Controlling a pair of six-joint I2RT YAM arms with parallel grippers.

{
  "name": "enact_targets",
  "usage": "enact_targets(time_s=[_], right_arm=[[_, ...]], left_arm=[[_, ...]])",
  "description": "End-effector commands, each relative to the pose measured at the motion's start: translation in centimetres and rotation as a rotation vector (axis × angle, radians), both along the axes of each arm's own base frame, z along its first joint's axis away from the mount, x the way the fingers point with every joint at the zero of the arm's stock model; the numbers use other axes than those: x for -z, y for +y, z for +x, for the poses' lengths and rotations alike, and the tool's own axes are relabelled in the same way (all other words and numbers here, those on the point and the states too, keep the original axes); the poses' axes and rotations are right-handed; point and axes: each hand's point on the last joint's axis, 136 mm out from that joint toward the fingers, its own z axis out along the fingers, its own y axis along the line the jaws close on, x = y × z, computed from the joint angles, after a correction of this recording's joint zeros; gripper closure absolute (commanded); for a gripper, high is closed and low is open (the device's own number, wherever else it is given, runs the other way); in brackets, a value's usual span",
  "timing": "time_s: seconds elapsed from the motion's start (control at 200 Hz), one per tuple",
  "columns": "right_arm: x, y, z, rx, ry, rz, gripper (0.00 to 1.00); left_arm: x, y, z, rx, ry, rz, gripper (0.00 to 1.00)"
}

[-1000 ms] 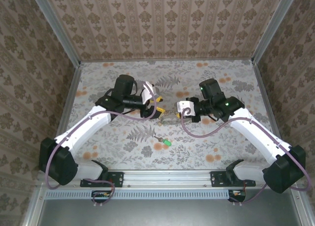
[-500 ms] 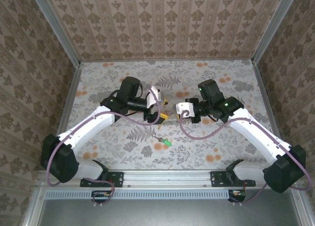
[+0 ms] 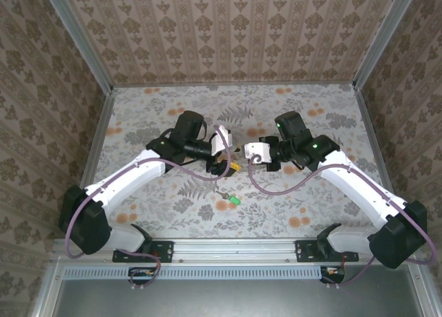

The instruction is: Put the keys on the keyring

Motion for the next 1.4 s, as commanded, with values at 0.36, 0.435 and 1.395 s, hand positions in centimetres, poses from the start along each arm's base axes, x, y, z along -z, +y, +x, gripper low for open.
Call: enact_targets(time_s=[0.36, 0.435, 1.395], right_arm=[[-2.7, 0.8, 0.7, 0.038, -0.063, 0.068, 1.00], [-2.5, 0.5, 1.2, 0.069, -0.068, 0.054, 1.00], [-2.1, 1.0, -0.7, 0.022, -0.001, 0.087, 0.94]], left_arm=[[1.7, 0.0, 0.9, -0.052, 0.010, 0.080, 0.47], [1.7, 0.1, 0.5, -0.033, 0.008, 0.075, 0.33], [0.0, 0.1, 0.7, -0.040, -0.064, 0.059, 0.92]])
